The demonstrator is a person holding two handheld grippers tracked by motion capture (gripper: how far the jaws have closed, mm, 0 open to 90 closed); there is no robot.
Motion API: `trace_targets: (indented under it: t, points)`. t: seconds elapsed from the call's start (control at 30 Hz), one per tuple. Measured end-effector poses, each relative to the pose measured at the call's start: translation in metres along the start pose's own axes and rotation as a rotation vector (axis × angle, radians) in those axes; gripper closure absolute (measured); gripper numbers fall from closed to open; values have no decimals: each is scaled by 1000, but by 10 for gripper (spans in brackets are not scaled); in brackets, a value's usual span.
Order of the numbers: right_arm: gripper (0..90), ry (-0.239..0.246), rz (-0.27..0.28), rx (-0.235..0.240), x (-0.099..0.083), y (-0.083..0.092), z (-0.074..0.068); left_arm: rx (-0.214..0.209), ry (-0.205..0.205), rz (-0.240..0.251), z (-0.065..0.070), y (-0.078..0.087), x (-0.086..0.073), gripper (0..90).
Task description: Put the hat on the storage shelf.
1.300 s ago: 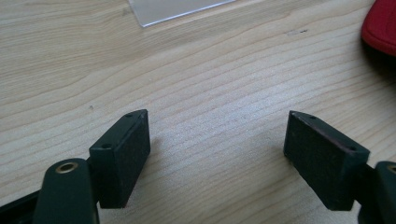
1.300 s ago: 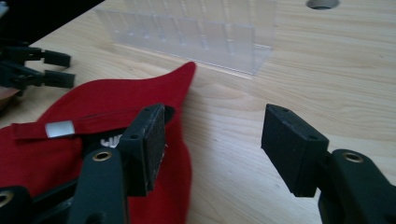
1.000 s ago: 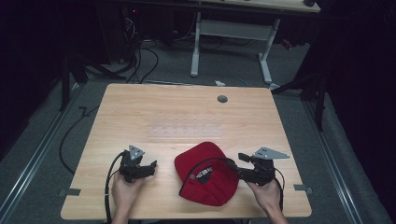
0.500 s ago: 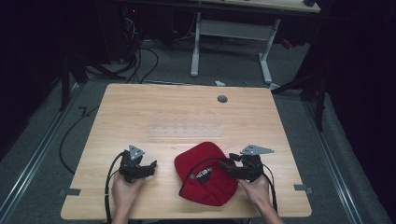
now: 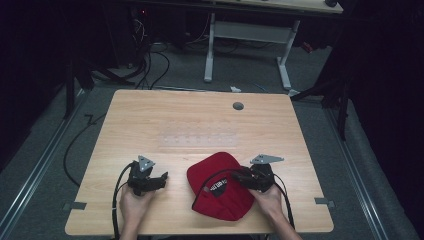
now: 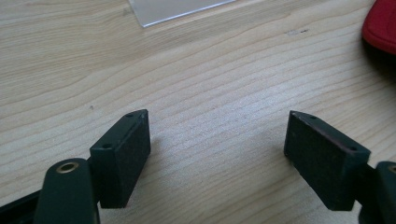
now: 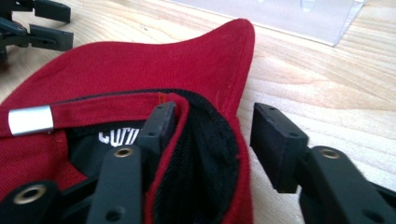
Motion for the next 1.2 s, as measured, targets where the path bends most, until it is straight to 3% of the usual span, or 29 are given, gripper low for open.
trace_targets:
  t: [0.33, 0.47, 0.73, 1.2]
  points:
    - [720, 7, -1, 32, -2, -2, 1, -1, 1, 1, 0, 0, 0, 232]
    - [776, -16, 11, 68, -2, -1, 2, -2, 0, 1, 0, 0, 0, 233]
    - [797, -51, 23, 101, 1, 2, 4, -3, 0, 1, 0, 0, 0, 234]
    - [807, -80, 74, 83, 8, 24, 3, -5, 3, -1, 0, 0, 0, 236]
Point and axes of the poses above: each handheld gripper's, and its own axes: y roughly backward along the jaws, x roughly out of its top, z roughly to its right, the point moved 1 cm from there along -y, roughly forward along the jaws, and after that the axes turned 15 degrees about x, right-handed, at the moved point
